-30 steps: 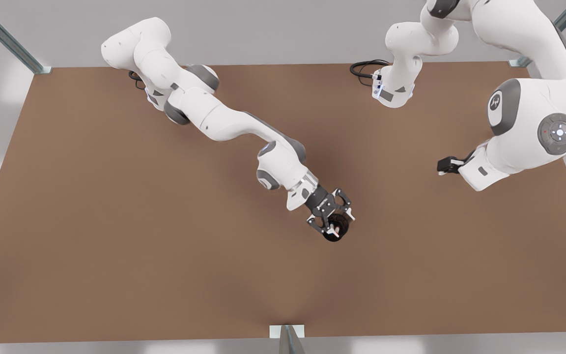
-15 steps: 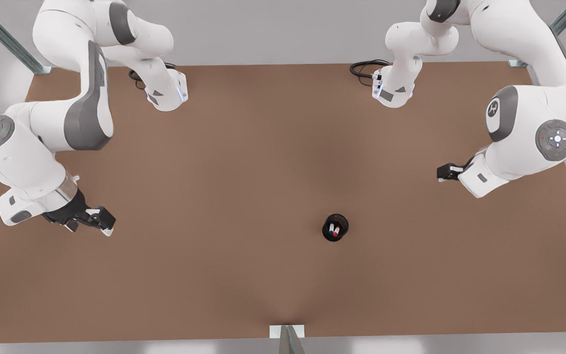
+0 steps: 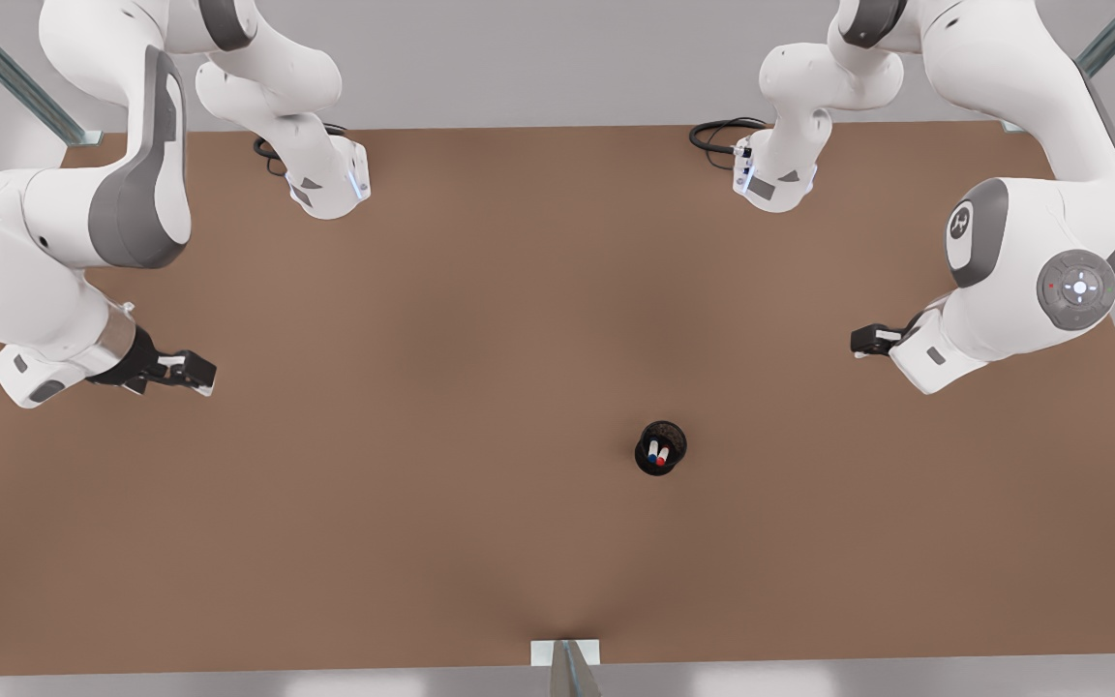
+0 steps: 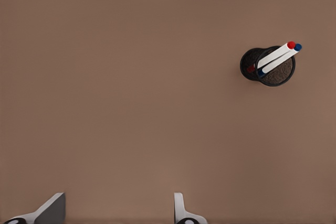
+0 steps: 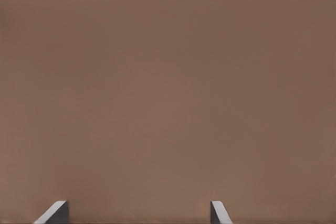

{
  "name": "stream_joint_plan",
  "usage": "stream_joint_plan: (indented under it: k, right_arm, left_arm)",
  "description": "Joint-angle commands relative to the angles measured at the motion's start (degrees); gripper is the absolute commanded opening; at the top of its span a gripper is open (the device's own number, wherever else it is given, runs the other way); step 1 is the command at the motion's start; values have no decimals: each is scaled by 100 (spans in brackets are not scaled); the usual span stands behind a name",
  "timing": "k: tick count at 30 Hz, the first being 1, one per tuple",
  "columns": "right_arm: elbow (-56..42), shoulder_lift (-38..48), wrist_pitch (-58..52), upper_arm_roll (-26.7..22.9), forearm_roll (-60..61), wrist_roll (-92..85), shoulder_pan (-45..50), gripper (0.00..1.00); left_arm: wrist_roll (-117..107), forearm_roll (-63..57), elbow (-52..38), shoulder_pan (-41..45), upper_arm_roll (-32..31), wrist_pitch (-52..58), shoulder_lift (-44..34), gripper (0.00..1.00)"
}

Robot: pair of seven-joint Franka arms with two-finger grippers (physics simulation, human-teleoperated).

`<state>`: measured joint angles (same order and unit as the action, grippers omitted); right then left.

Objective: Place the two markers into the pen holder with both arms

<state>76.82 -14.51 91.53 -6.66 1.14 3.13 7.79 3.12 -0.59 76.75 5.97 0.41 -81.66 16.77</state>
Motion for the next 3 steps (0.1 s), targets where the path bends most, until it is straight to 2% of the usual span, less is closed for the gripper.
stream_joint_plan:
  k: [1,3]
  right_arm:
    - [0,1,-30,-2,0,-744,3,100]
    - [0,1,-65,7,0,-735,3,99]
  left_arm:
    - [-22,-3,-3,9,-6,18,-7,100]
    - [-22,-3,-3,71,3,71,-7,100]
